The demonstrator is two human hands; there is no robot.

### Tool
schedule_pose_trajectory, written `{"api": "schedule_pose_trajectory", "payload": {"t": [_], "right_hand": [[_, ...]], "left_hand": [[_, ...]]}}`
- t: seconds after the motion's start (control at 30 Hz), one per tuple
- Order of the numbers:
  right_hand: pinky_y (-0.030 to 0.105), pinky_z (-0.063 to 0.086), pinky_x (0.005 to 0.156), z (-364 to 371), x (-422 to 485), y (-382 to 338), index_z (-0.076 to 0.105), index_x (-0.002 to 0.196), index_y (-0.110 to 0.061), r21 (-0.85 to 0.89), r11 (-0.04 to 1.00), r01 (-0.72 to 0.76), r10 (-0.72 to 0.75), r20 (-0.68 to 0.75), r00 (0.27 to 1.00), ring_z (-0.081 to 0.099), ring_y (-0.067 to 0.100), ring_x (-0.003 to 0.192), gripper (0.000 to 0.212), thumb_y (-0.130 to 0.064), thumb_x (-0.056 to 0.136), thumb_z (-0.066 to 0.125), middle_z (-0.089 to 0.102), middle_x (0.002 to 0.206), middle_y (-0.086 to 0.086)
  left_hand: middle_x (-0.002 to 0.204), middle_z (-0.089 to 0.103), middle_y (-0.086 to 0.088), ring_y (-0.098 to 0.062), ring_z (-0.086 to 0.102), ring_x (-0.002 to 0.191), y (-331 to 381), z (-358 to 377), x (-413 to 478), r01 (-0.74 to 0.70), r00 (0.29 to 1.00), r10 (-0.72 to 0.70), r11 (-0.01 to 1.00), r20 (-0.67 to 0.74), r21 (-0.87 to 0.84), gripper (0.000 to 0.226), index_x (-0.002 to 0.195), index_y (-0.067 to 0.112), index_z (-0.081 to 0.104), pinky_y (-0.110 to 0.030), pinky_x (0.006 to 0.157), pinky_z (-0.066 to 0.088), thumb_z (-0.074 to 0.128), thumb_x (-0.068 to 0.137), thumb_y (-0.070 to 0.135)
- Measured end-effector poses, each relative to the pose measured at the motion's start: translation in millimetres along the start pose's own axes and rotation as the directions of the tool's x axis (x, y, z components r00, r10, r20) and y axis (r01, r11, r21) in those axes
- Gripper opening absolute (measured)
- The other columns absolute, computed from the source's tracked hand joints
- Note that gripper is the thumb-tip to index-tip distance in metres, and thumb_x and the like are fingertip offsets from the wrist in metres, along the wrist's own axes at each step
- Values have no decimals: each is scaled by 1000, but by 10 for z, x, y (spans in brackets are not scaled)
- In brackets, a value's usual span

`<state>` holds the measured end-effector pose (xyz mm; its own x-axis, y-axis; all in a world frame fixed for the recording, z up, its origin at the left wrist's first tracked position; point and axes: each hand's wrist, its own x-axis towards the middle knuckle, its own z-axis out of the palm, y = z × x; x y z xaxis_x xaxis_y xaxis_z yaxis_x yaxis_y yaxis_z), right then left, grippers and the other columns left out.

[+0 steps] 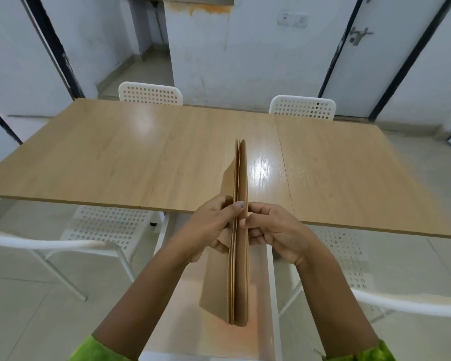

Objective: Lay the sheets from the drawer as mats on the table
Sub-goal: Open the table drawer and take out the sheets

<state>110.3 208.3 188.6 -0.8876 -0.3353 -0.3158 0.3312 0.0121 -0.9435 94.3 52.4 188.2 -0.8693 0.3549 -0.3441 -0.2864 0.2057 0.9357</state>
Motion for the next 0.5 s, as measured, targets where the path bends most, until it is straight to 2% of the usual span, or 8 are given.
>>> {"api": "schedule_pose_trajectory", "payload": {"t": [0.07,0.13,0.23,0.3,0.4,0.5], "right_hand": [[32,55,75,44,89,-22,61,112,3,-27,1000,-13,12,-39,999,64,27,82,28,0,85,54,66,94,19],[34,52,76,77,213,-51,60,109,8,-73,997,-23,15,-106,994,60,29,84,28,7,84,48,63,95,21],[32,55,72,82,409,-184,66,102,1,-143,989,-28,4,-163,987,65,24,78,31,11,83,43,68,90,15],[30,55,65,9,579,-324,68,100,-4,-287,957,-36,-35,-241,970,65,20,71,32,9,83,44,70,87,12],[40,56,73,-264,936,-526,67,99,-7,-614,784,-90,-173,-356,918,67,27,78,32,4,81,44,71,92,13],[43,54,80,-506,1346,-740,66,102,-3,-797,592,-120,-300,-356,885,63,32,92,39,9,78,39,67,101,17]], "left_hand": [[87,67,-6,-16,66,76,12,-97,54,-25,998,22,998,-60,-55,21,104,11,59,-27,46,51,42,97,22],[73,62,-7,-15,59,57,-9,-234,139,-43,989,30,995,-142,-93,22,94,7,61,-25,46,49,39,95,12],[68,62,-5,-12,56,54,-61,-463,296,-109,977,54,957,-205,-268,24,85,8,63,-21,48,47,40,92,4],[59,62,-1,-8,56,49,-90,-656,413,-159,964,51,897,-260,-414,27,77,9,60,-17,44,46,40,91,-3],[49,64,2,-4,58,43,-197,-973,641,-231,915,-14,801,-402,-553,28,71,5,54,-15,45,49,38,88,-10],[42,62,3,-5,59,40,-387,-1154,903,-260,852,-133,732,-506,-630,31,67,4,48,-15,43,49,35,89,-14]]}}
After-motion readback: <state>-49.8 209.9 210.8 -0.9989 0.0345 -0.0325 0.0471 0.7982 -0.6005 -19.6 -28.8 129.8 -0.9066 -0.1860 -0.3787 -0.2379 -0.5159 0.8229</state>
